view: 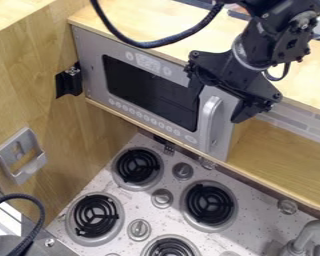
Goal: Open microwave
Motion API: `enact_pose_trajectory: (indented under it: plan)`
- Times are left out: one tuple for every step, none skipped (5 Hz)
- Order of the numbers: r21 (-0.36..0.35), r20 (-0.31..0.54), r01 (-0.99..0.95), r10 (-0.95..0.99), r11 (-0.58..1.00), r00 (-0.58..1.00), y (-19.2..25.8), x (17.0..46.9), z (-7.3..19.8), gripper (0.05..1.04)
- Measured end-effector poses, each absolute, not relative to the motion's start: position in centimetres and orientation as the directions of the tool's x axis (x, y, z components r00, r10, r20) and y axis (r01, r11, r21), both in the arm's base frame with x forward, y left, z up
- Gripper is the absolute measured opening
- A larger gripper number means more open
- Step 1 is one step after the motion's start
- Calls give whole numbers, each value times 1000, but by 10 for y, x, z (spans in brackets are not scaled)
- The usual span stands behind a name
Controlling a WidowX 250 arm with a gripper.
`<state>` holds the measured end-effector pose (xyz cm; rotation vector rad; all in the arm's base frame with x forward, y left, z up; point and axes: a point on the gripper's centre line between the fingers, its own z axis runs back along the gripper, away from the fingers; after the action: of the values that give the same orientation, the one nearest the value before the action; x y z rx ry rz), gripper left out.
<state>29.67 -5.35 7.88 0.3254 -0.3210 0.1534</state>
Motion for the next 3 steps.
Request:
enact_pose_trajectory:
  plan:
    - [301, 306, -194, 98, 934, 947, -53, 294, 70, 998]
    - [242, 292, -201, 126, 949, 948, -49, 301, 52, 998]
    - [208, 293, -226, 160, 952, 943, -37, 309, 42, 998]
